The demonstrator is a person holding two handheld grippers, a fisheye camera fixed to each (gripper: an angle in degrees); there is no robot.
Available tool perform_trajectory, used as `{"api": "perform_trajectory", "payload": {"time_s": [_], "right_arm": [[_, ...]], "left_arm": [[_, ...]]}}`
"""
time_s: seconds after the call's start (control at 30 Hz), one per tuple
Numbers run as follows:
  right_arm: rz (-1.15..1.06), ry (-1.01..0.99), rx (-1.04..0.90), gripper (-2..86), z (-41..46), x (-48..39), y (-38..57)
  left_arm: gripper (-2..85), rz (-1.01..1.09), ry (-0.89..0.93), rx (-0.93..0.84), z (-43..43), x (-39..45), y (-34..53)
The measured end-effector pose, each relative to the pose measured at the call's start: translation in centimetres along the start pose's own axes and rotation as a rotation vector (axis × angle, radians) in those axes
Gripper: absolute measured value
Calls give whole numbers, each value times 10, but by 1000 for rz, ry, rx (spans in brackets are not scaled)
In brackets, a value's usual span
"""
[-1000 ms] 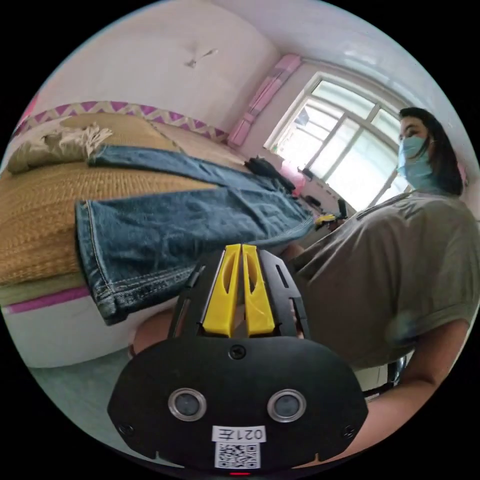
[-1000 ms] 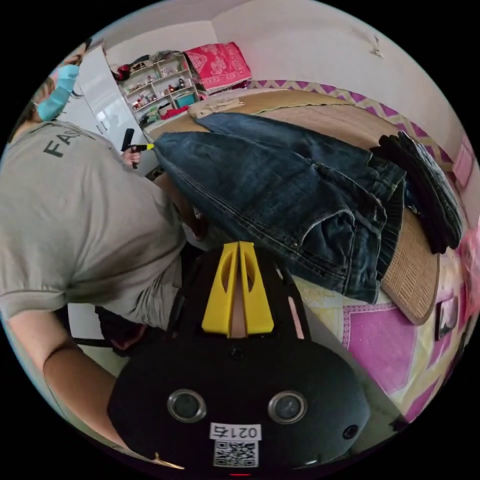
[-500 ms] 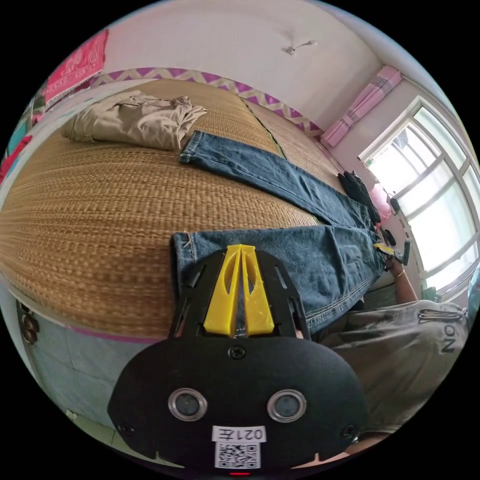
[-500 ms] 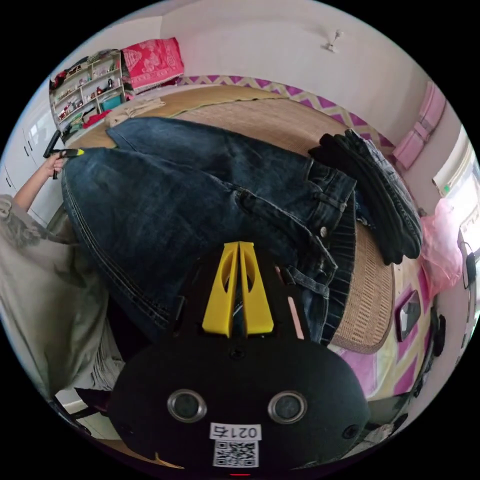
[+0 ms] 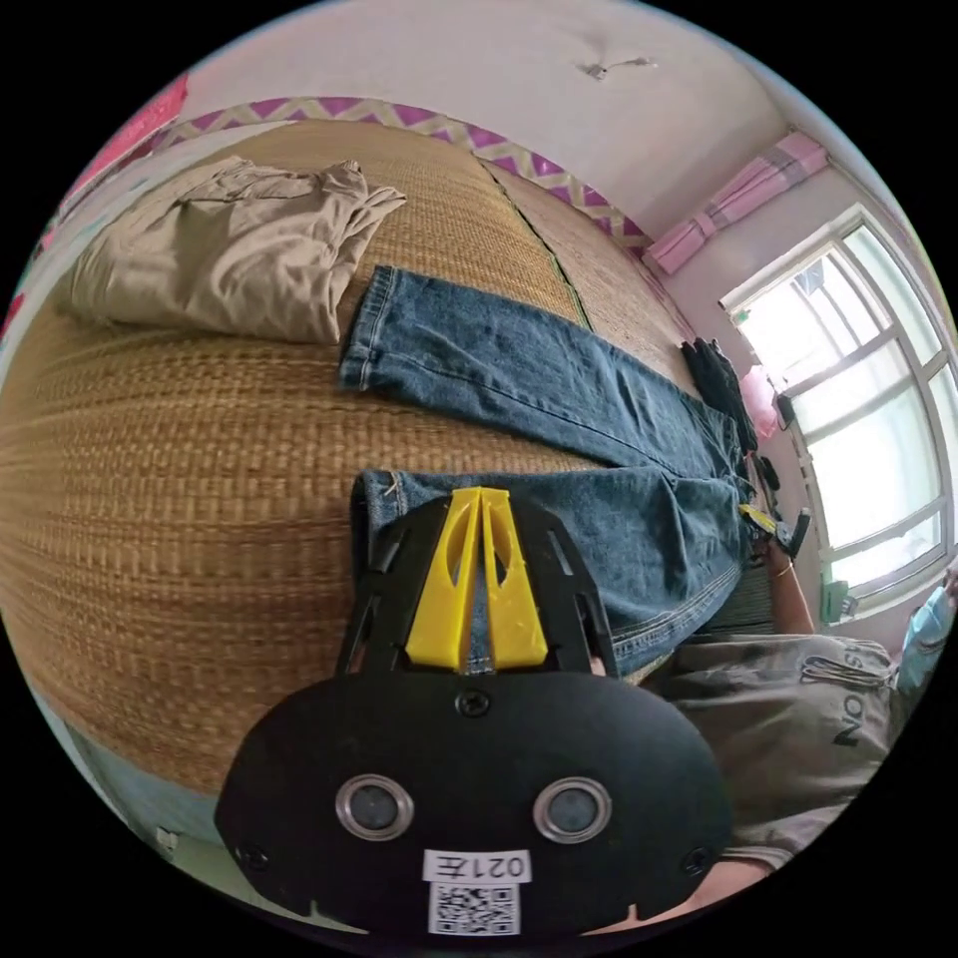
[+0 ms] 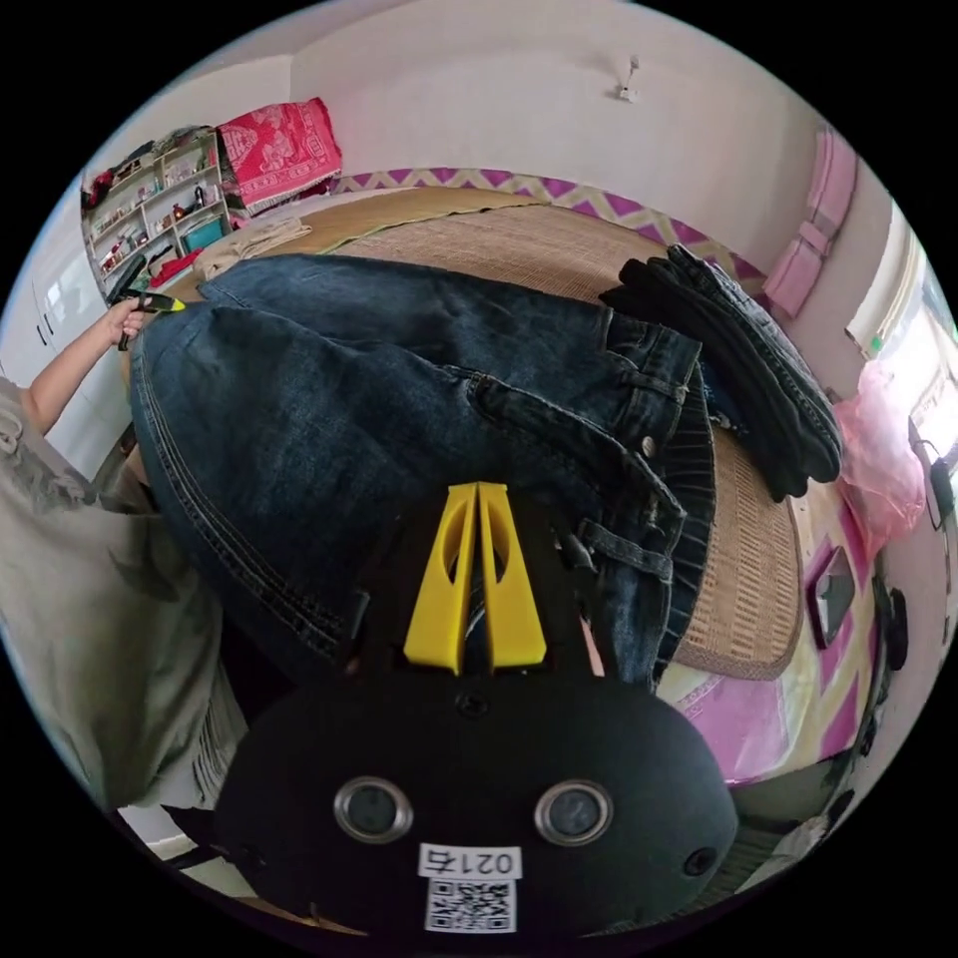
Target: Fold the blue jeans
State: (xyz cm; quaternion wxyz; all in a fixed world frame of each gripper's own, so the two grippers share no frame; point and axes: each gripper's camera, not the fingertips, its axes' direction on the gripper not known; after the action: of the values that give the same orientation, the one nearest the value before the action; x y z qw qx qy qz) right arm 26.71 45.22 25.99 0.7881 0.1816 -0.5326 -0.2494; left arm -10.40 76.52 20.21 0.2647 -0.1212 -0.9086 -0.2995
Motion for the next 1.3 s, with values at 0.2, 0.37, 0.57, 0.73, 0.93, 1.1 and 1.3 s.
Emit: {"api": "perform_trajectory", "payload": {"time_s": [0.2, 0.37, 0.57, 0.73, 0.93, 1.1, 1.3], "right_arm": [[-10, 59, 215, -6, -51, 9, -98], [-187, 69, -52, -8, 50, 11, -229], [-266, -20, -207, -10, 124, 8, -302], [-254, 92, -223, -10, 145, -1, -344], [-185, 182, -183, -10, 148, -11, -369], [-214, 64, -134, -10, 82, -42, -345], [-320, -113, -227, -8, 40, -97, -246]], "left_arm": [[-8, 213, 22, 225, -46, 79, 0], [-3, 437, -157, -8, 58, 167, -102], [-8, 375, -41, -106, 137, 157, -198], [-10, 308, -19, -82, 154, 150, -262], [-10, 269, -36, -34, 163, 164, -296], [-10, 276, -78, 5, 142, 180, -269], [-10, 357, -39, 2, 108, 204, -209]]}}
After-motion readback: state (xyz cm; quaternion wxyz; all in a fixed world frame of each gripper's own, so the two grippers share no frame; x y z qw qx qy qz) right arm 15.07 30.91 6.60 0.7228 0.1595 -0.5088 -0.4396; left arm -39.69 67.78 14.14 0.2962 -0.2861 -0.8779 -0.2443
